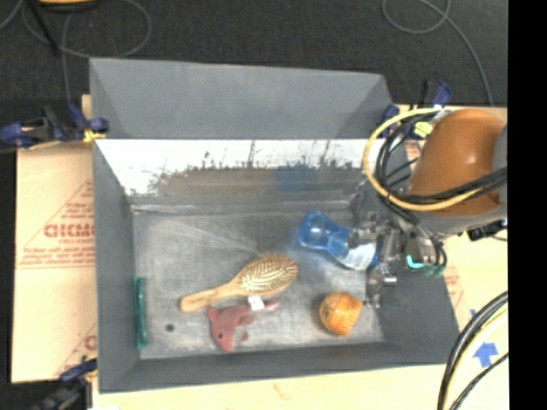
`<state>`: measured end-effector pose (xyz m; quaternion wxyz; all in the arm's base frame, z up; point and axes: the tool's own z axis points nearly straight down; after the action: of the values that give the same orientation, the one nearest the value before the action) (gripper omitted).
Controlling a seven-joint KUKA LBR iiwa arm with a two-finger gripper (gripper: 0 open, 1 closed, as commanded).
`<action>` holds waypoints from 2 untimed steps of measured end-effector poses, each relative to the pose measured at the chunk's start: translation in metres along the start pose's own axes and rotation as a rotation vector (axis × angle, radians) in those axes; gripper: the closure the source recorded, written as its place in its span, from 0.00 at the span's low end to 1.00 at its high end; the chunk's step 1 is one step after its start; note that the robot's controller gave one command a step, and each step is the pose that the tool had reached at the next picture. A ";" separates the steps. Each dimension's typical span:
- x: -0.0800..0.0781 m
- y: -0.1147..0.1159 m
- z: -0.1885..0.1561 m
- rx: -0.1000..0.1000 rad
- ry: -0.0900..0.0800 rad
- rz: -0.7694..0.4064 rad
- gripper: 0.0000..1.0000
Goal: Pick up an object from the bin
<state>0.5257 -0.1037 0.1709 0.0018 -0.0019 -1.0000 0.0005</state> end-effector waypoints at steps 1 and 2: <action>-0.002 0.000 -0.004 0.001 -0.007 -0.003 0.00; 0.004 0.010 0.015 0.003 -0.013 -0.078 0.00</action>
Offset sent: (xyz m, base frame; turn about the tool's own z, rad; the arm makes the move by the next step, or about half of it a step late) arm -0.0336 0.0573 -0.1009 -0.3799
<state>0.5219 -0.0935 0.1558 -0.0047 0.0373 -0.9993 0.0020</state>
